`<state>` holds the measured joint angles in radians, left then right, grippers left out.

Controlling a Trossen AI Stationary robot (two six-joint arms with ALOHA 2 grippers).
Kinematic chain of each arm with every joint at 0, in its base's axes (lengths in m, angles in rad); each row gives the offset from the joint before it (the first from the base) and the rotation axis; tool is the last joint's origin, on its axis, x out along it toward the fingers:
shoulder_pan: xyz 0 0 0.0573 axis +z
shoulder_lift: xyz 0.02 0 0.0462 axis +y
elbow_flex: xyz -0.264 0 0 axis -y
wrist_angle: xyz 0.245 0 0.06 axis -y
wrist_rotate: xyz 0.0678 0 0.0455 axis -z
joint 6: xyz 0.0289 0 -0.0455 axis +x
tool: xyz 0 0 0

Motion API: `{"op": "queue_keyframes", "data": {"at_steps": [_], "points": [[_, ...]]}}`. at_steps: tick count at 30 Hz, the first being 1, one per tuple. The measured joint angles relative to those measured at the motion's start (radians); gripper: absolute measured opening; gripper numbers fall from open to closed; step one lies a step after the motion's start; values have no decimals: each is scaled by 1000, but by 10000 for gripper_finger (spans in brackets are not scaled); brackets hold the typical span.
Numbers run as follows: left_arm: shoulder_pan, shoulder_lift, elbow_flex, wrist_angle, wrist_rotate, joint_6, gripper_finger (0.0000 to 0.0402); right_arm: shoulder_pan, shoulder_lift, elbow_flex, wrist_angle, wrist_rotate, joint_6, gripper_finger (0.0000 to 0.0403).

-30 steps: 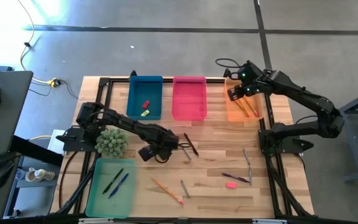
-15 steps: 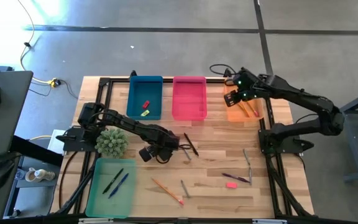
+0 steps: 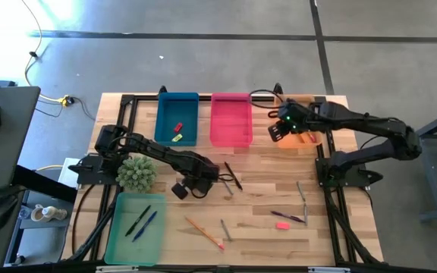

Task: Sort crayons/erasers/pens/pencils in bins
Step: Put the green eraser into the transparent blue bin

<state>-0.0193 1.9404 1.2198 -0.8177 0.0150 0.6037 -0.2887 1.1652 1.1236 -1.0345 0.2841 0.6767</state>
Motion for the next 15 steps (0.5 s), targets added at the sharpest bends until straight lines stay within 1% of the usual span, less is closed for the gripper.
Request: {"op": "queue_keyframes", "data": {"at_steps": [7, 15], "points": [[0, -15, -3, 2, 6, -169, 50, 42, 0, 0, -1, 1, -10, 138], [21, -100, -2, 17, 74, -391, 50, 56, 0, 0, -15, 0, -30, 138]]}}
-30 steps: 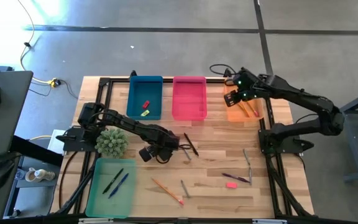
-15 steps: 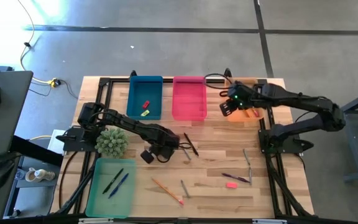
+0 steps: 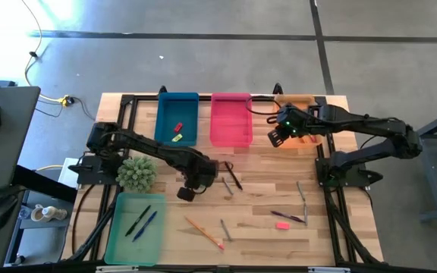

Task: Sort crayons/erasers/pens/pencils in bins
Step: Put the green eraser into the transparent blue bin

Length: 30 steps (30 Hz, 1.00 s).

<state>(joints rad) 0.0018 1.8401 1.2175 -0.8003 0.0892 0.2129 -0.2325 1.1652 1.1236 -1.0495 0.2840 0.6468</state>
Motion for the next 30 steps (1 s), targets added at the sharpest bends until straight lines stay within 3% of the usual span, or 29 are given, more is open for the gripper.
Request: {"op": "queue_keyframes", "data": {"at_steps": [6, 16, 24, 30], "points": [[18, -88, 0, -20, -34, -127, 51, 0, 0, 0, -10, -3, -28, 138], [101, -270, -13, -69, -281, -304, 51, 0, 0, 0, 0, -3, -73, 138], [242, -428, -142, -69, -446, -414, 51, 0, 0, 0, 47, -2, -138, 138], [369, -467, -253, -18, -442, -428, 51, 0, 0, 0, 135, 2, -150, 138]]}}
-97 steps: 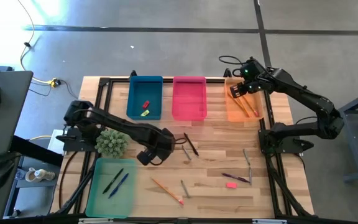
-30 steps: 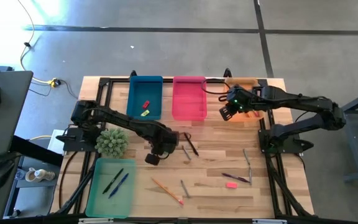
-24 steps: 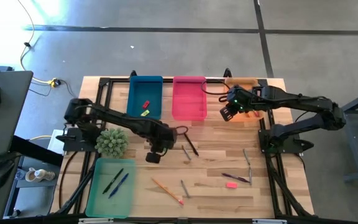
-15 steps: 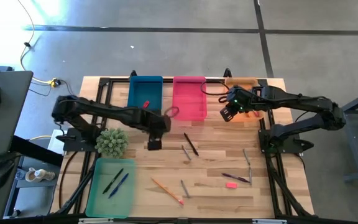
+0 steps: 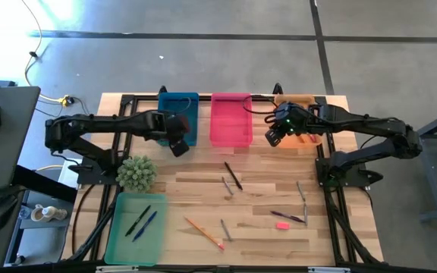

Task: Sort crayons/erasers/pens/pencils in bins
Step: Put the green eraser into the transparent blue bin

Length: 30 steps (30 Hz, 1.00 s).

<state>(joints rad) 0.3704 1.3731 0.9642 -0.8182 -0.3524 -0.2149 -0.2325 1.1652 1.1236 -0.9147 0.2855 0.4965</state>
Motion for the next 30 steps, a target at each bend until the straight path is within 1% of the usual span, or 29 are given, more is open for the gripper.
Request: {"op": "queue_keyframes", "data": {"at_steps": [2, 4, 6, 9, 14, 18, 22, 26, 30], "points": [[43, 2, -28, 23, 16, 15, 51, 0, 0, 0, 40, 0, 5, 138], [82, 12, -47, 87, 56, 41, 51, 0, 0, 0, 81, 0, 38, 138], [124, 23, -59, 105, 85, 55, 51, 0, 0, 0, 124, 5, 77, 138], [179, 27, -56, 147, 95, 77, 51, 0, 0, 0, 181, 27, 121, 138], [272, 29, -57, 173, 148, 79, 51, 0, 24, 1, 246, 65, 221, 138], [333, 29, -57, 169, 223, 78, 51, 8, 76, 1, 291, 64, 285, 138], [368, 29, -57, 166, 267, 79, 51, 37, 140, 1, 348, 55, 300, 138], [382, 29, -57, 165, 271, 90, 52, 74, 196, 1, 409, 48, 300, 138], [385, 29, -57, 164, 302, 135, 67, 113, 243, 1, 477, 48, 287, 138]]}}
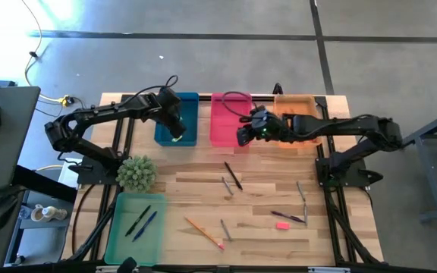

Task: Sort crayons/erasers/pens/pencils in bins
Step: Put the green eraser into the transparent blue bin, then put the purple pen into the transparent blue bin

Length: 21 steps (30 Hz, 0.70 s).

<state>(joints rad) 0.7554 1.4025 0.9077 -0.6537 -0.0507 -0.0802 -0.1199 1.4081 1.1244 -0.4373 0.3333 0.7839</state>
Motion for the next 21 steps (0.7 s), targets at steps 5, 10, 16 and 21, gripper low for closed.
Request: {"op": "queue_keyframes", "data": {"at_steps": [5, 10, 16, 21], "points": [[-1, 0, 0, 1, 16, 13, 109, 27, 32, 1, 69, 0, -32, 138], [0, 0, 0, 0, 16, -8, 159, 32, 34, 1, 101, 0, -57, 138], [0, 0, 5, -7, 16, -20, 202, 32, 33, 2, 129, 0, -85, 138], [0, 0, 74, -101, 20, 50, 202, 43, 32, 24, 104, -2, -107, 138]]}}
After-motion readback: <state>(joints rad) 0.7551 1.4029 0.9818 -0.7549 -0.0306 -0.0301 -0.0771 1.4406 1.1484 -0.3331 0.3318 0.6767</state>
